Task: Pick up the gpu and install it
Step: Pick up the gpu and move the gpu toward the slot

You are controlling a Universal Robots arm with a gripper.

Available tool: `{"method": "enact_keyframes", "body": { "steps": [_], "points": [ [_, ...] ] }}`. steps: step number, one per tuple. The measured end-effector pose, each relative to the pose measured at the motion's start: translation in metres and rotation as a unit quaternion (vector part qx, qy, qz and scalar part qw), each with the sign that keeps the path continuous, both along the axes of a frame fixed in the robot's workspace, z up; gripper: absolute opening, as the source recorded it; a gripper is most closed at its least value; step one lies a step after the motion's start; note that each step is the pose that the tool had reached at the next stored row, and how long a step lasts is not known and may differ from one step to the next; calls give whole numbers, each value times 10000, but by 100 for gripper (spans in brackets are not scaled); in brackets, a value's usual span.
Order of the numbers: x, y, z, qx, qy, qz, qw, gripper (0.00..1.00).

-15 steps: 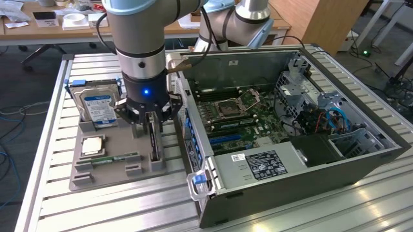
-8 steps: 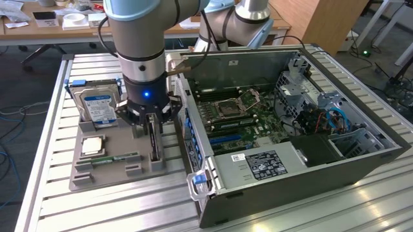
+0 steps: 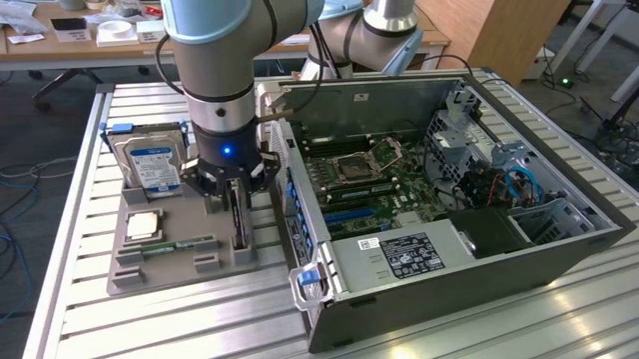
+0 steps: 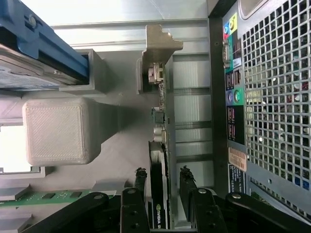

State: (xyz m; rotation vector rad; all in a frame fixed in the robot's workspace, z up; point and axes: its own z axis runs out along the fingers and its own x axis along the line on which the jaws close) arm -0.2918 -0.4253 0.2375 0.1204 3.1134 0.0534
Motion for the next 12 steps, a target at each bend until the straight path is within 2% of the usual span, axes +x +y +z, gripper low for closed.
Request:
{"method": "enact_keyframes", "body": {
  "steps": [12],
  "points": [
    [-31, 19, -70, 0, 0, -40, 10000, 42]
  ]
}}
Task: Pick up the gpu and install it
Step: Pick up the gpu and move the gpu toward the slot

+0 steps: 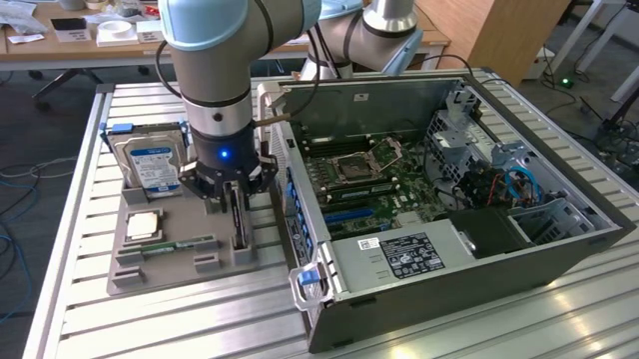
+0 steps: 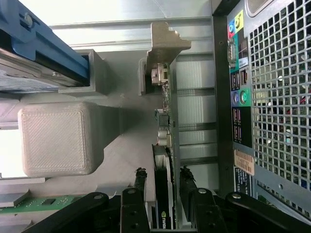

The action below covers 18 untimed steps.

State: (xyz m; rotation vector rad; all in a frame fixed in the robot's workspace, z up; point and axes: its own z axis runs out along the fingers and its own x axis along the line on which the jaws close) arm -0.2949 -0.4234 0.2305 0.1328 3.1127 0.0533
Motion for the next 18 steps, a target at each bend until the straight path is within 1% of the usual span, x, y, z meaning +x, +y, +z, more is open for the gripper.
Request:
{"method": "enact_keyframes", "body": {
  "steps": [18],
  "points": [
    [7, 0, -4, 0, 0, 0, 10000, 42]
  ]
}}
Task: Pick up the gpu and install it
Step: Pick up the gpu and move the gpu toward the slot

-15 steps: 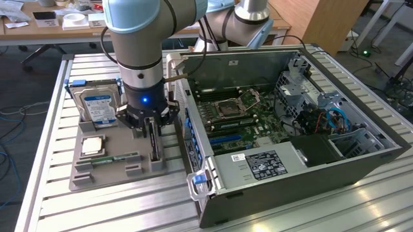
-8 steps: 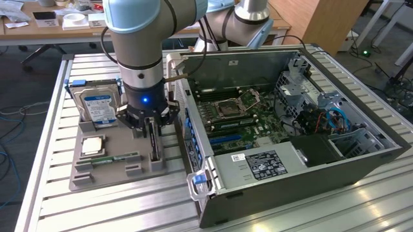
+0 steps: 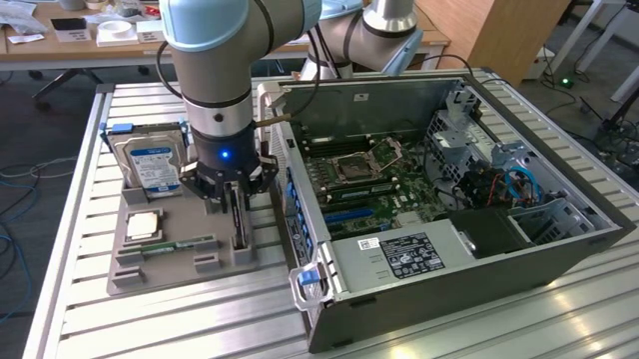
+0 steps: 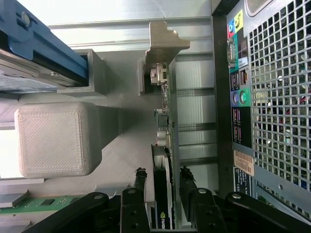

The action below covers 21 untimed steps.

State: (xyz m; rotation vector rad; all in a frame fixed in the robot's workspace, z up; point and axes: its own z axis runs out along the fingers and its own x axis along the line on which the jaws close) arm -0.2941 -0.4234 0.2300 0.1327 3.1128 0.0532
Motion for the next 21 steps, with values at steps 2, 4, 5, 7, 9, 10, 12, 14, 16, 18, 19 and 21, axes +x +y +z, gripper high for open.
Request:
{"method": "enact_keyframes", "body": {
  "steps": [2, 4, 5, 7, 9, 10, 12, 14, 16, 18, 19, 21],
  "points": [
    [0, 0, 0, 0, 0, 0, 10000, 42],
    [0, 0, 0, 0, 0, 0, 10000, 42],
    [0, 0, 0, 0, 0, 0, 10000, 42],
    [0, 0, 0, 0, 0, 0, 10000, 40],
    [0, 0, 0, 0, 0, 0, 10000, 33],
    [0, 0, 0, 0, 0, 0, 10000, 33],
    [0, 0, 0, 0, 0, 0, 10000, 33],
    [0, 0, 0, 0, 0, 0, 10000, 33],
    [0, 0, 0, -1, 0, 0, 10000, 32],
    [0, 0, 0, -1, 0, 0, 10000, 26],
    [0, 0, 0, 0, 0, 0, 10000, 26],
    [0, 0, 0, 0, 0, 0, 10000, 26]
  ]
}}
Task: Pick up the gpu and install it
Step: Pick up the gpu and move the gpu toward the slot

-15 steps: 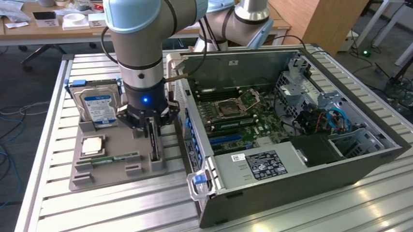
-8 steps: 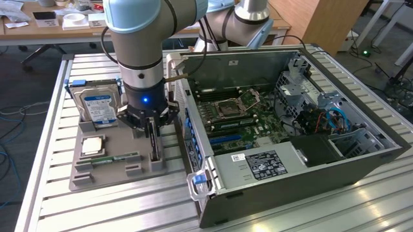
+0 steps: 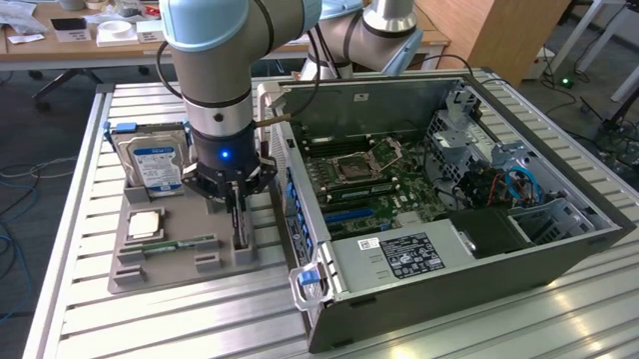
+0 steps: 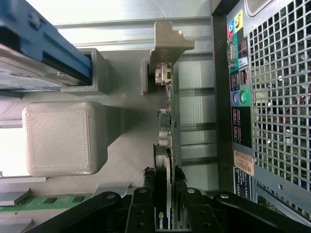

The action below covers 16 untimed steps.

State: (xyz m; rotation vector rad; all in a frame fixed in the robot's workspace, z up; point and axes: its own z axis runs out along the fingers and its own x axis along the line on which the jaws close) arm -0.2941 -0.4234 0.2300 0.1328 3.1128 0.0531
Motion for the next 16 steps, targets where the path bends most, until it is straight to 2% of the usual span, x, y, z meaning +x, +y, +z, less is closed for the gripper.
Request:
{"method": "enact_keyframes", "body": {
  "steps": [10, 16],
  "points": [
    [0, 0, 0, 0, 0, 13, 10000, 26],
    [0, 0, -2, 0, 0, 220, 9998, 26]
  ]
}}
